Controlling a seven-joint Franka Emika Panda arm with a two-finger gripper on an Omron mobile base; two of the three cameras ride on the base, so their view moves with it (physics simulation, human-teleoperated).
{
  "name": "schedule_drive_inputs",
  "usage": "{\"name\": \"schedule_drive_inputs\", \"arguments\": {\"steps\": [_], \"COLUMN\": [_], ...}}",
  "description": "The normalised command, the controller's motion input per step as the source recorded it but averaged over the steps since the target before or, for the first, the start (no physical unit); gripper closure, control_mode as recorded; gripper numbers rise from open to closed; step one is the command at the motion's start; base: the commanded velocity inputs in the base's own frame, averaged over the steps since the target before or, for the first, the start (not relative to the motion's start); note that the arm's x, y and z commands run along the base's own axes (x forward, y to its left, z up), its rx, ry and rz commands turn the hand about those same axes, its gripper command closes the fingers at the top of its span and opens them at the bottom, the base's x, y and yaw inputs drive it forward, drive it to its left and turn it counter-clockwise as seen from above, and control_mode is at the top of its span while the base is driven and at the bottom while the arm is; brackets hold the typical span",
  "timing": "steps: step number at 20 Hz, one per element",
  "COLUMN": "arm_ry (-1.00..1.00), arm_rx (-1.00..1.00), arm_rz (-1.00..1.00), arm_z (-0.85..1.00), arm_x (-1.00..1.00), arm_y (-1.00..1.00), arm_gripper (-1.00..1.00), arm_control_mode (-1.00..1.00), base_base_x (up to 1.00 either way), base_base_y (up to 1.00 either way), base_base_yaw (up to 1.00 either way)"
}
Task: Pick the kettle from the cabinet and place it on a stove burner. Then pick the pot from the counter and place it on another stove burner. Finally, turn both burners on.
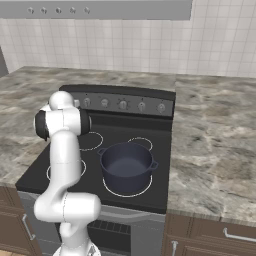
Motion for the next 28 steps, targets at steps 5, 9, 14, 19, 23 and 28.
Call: {"name": "schedule_drive_inputs", "arguments": {"steps": [5, 9, 14, 19, 23, 28], "arm_ry": [0.0, 0.0, 0.0, 0.0, 0.0, 0.0], "arm_rx": [-0.14, -0.12, -0.11, -0.11, -0.12, -0.12], "arm_rz": [0.0, 0.0, 0.0, 0.0, 0.0, 0.0], "arm_z": [0.0, 0.0, 0.0, 0.0, 0.0, 0.0], "arm_x": [0.0, 0.0, 0.0, 0.0, 0.0, 0.0], "arm_y": [0.0, 0.0, 0.0, 0.0, 0.0, 0.0], "arm_gripper": [1.0, 1.0, 1.0, 1.0, 1.0, 1.0], "arm_control_mode": [-1.0, -1.0, -1.0, -1.0, -1.0, -1.0], "base_base_x": [0.0, 0.0, 0.0, 0.0, 0.0, 0.0], "base_base_y": [0.0, 0.0, 0.0, 0.0, 0.0, 0.0], "base_base_yaw": [0.0, 0.0, 0.0, 0.0, 0.0, 0.0]}}
